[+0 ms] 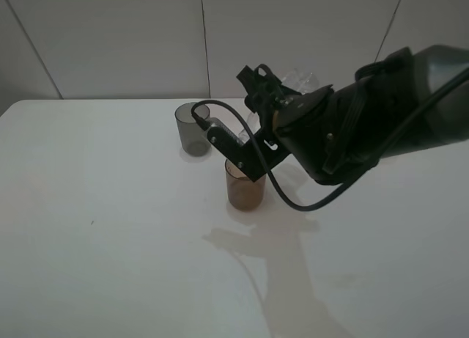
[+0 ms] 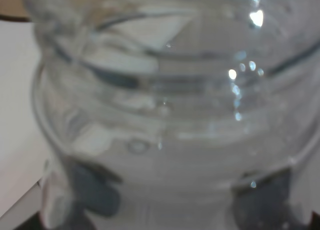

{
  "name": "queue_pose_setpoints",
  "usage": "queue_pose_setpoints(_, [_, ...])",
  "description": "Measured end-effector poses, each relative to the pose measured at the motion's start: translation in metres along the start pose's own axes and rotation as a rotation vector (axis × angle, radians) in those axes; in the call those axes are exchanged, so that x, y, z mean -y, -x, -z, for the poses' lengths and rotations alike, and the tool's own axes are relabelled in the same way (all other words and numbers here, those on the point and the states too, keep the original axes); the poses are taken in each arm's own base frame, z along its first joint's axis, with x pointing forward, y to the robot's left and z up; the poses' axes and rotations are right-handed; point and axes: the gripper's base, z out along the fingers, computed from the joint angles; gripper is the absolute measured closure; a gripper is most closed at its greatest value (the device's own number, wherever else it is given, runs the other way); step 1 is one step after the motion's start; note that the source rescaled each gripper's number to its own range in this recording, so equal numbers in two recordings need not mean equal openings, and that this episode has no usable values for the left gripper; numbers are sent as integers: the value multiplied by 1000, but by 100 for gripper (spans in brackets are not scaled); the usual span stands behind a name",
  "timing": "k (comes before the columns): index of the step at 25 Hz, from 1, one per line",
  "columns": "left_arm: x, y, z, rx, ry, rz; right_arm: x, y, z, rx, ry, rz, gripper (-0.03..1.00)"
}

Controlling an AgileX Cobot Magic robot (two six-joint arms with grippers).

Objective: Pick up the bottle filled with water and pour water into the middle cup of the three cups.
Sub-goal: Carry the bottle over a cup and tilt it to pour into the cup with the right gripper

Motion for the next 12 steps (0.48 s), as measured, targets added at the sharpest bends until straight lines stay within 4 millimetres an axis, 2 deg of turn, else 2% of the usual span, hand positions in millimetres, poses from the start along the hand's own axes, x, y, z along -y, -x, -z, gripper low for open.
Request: queue_pose_setpoints(12, [0, 0, 0, 0, 0, 0, 0, -2, 0, -20, 2, 13, 94])
